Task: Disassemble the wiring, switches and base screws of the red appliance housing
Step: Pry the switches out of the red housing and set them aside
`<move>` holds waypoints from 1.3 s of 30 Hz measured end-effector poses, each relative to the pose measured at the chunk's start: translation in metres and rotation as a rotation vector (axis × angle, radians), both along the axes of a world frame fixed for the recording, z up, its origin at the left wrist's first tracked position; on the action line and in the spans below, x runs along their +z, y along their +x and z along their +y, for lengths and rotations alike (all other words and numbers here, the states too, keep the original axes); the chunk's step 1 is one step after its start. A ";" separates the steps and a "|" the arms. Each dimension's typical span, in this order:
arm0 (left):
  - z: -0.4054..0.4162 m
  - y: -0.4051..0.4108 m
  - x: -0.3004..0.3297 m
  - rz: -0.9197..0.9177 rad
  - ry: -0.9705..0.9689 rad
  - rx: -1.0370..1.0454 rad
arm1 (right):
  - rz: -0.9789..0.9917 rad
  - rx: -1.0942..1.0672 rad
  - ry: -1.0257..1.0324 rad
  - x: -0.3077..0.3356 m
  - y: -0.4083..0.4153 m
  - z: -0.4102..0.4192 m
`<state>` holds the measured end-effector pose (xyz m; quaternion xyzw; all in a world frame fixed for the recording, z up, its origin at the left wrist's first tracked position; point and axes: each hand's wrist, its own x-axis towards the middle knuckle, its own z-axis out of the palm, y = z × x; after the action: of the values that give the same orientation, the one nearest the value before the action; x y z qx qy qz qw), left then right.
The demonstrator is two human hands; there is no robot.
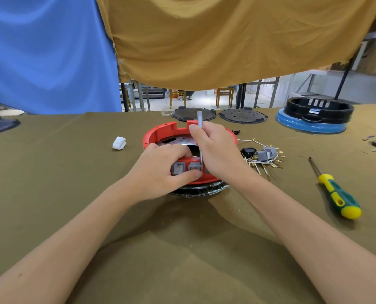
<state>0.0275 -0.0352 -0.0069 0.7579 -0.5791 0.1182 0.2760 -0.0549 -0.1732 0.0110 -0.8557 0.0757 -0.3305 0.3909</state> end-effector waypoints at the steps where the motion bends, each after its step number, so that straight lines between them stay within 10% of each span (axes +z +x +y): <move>1: 0.000 0.000 0.000 0.001 0.002 0.001 | -0.045 -0.001 0.023 -0.001 -0.002 0.001; 6: 0.000 0.000 0.001 0.007 0.022 0.025 | -0.237 0.101 0.220 -0.001 -0.012 0.002; 39: -0.002 -0.004 0.002 0.024 -0.069 -0.026 | 0.022 0.207 -0.328 0.008 -0.015 0.007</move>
<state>0.0233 -0.0369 -0.0051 0.7417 -0.5810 0.1255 0.3106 -0.0701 -0.1663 0.0186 -0.9148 -0.0633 -0.2871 0.2771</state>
